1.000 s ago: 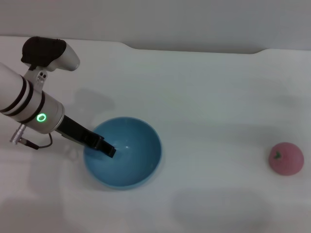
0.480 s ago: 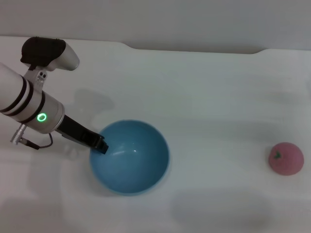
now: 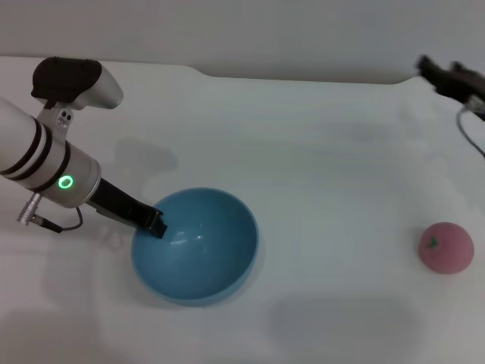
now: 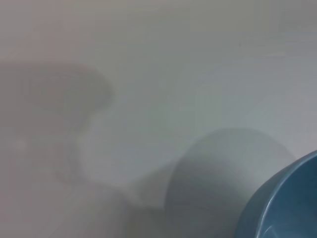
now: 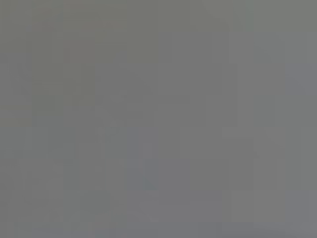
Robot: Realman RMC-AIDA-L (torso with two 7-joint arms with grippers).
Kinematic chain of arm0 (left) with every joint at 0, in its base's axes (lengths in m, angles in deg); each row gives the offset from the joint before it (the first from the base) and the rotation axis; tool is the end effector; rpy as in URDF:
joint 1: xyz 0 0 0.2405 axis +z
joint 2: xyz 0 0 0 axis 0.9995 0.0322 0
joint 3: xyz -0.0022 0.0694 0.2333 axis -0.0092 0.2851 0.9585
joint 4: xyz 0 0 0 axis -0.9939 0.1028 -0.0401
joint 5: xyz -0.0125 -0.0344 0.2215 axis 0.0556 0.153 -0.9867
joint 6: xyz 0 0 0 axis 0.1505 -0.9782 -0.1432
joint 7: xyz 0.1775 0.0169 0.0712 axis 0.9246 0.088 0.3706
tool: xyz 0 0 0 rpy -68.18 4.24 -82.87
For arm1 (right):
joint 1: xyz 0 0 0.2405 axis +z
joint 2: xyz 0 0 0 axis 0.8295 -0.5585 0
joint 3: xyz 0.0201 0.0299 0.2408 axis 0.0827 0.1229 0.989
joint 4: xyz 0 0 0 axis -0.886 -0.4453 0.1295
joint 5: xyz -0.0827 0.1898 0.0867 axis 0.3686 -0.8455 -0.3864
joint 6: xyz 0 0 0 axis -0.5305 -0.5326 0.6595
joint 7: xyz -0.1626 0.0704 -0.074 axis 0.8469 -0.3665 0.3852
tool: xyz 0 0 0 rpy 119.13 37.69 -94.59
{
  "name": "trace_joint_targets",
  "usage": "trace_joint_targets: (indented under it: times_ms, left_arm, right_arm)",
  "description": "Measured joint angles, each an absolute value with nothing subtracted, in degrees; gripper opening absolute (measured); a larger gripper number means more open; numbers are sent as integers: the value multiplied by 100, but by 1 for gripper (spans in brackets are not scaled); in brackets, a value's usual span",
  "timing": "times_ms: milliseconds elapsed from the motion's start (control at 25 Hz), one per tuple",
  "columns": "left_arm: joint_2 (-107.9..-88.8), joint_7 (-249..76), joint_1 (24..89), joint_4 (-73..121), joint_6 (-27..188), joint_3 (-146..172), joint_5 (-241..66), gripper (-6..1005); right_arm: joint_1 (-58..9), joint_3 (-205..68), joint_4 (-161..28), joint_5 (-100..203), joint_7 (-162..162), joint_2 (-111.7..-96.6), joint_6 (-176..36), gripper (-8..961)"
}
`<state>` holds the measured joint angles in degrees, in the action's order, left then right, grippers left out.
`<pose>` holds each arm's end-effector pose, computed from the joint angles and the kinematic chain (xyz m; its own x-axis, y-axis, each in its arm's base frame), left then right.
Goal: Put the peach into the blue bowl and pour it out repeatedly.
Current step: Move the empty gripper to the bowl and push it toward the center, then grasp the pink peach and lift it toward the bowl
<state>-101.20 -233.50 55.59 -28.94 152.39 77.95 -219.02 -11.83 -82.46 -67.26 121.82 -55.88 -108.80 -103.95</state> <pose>-0.2772 0.3593 -0.0572 0.4368 0.8978 -0.0559 0.8312 -0.4266 -0.3565 0.2906 0.4702 -0.0467 0.4494 -0.3882 -0.8045 -0.8924 -0.2364 -0.3844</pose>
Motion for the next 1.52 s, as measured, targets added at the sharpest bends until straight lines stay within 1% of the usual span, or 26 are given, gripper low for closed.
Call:
trace_joint_targets:
  times_ms: [120, 160, 200, 240, 360, 400, 640, 800, 1000, 1520]
  left_arm:
    - [-10120, -23353, 5557, -2898, 15238, 7795, -21902, -2]
    - [-10120, -23353, 5557, -2898, 15234, 7795, -21901, -2]
    - [-10120, -23353, 5562, -2904, 15192, 7795, -21900, -2]
    - [-10120, -23353, 5562, -2904, 15192, 7795, -21900, -2]
    - [-10122, -23353, 5571, -2921, 15110, 7795, -21891, -1]
    - [-10126, -23353, 5572, -2930, 15096, 7795, -21851, -1]
    - [-10128, -23353, 5570, -2934, 15081, 7795, -21825, -1]
    - [-10129, -23359, 5565, -2977, 15070, 7790, -21813, -2]
    - [-10129, -23409, 5560, -3064, 15040, 7780, -21807, -2]
    - [-10130, -23439, 5532, -3276, 15011, 7775, -21731, -2]
  right_arm:
    - [-1095, -9243, -7772, 14053, -8257, -10834, -10788, 690]
    - [-1113, -9511, -8291, 14641, -9140, -10834, -11068, 689]
    - [-1162, -9796, -9222, 15709, -10729, -10845, -11784, 689]
    - [-1162, -9796, -9222, 15709, -10729, -10845, -11784, 689]
    - [-1140, -9866, -10260, 16919, -12213, -10853, -12823, 690]
    - [-1055, -9870, -10763, 17678, -12742, -10846, -13493, 690]
    - [-718, -9876, -11144, 19297, -13208, -10820, -14614, 689]
    - [-563, -10066, -11137, 20051, -13283, -10870, -15080, 689]
    - [-615, -10423, -11166, 20170, -13364, -10954, -15218, 690]
    - [-779, -10576, -11220, 20477, -13622, -10948, -15393, 690]
